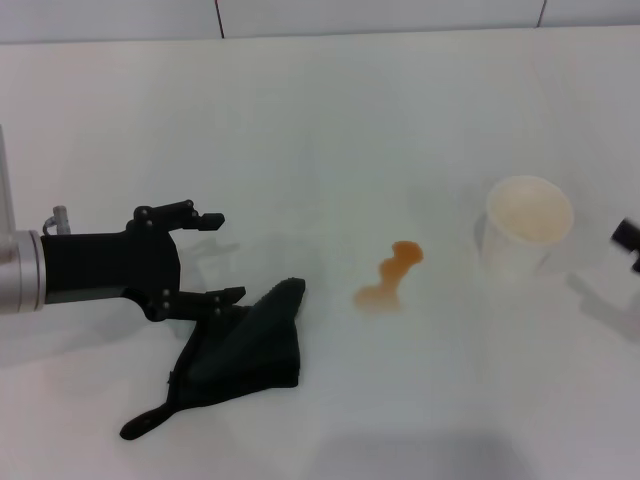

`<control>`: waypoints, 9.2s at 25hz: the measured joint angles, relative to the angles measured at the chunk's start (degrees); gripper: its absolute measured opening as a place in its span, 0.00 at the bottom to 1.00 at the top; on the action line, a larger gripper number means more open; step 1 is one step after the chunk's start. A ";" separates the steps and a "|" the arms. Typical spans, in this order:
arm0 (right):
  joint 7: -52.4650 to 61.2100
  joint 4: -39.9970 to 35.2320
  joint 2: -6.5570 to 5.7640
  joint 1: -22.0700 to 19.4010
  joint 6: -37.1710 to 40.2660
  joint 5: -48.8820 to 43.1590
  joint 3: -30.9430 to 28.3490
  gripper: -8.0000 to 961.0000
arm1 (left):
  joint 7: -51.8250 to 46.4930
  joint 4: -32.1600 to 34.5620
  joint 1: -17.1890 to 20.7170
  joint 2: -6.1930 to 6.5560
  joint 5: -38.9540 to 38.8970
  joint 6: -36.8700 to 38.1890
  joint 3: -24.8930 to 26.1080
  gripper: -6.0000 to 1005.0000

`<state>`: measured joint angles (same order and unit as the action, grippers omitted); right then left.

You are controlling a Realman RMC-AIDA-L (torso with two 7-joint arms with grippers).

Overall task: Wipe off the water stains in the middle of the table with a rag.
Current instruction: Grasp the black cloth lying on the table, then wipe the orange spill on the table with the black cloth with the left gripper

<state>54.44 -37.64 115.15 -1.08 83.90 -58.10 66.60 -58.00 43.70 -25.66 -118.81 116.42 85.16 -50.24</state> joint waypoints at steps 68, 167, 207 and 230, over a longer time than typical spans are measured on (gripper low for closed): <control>23.37 -35.30 0.07 11.24 -0.40 -28.49 2.93 0.88 | -52.06 14.91 -14.26 -0.22 26.06 15.58 -10.34 0.76; 22.57 -34.57 0.07 9.95 1.93 -25.86 4.28 0.87 | -48.94 1.19 -23.22 -0.63 16.77 -8.69 -22.55 0.09; 22.29 -35.31 -0.02 9.44 4.17 -24.98 4.41 0.87 | -45.18 -4.12 -21.46 -0.54 -1.56 -20.25 -43.40 0.07; 22.48 -34.60 -0.02 9.14 4.26 -24.86 4.06 0.87 | -42.92 -3.96 -23.92 -0.87 1.12 -31.30 -38.80 0.07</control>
<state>76.91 -72.24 115.13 8.06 88.16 -82.96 70.66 -100.92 39.74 -49.58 -119.68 117.54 53.86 -89.04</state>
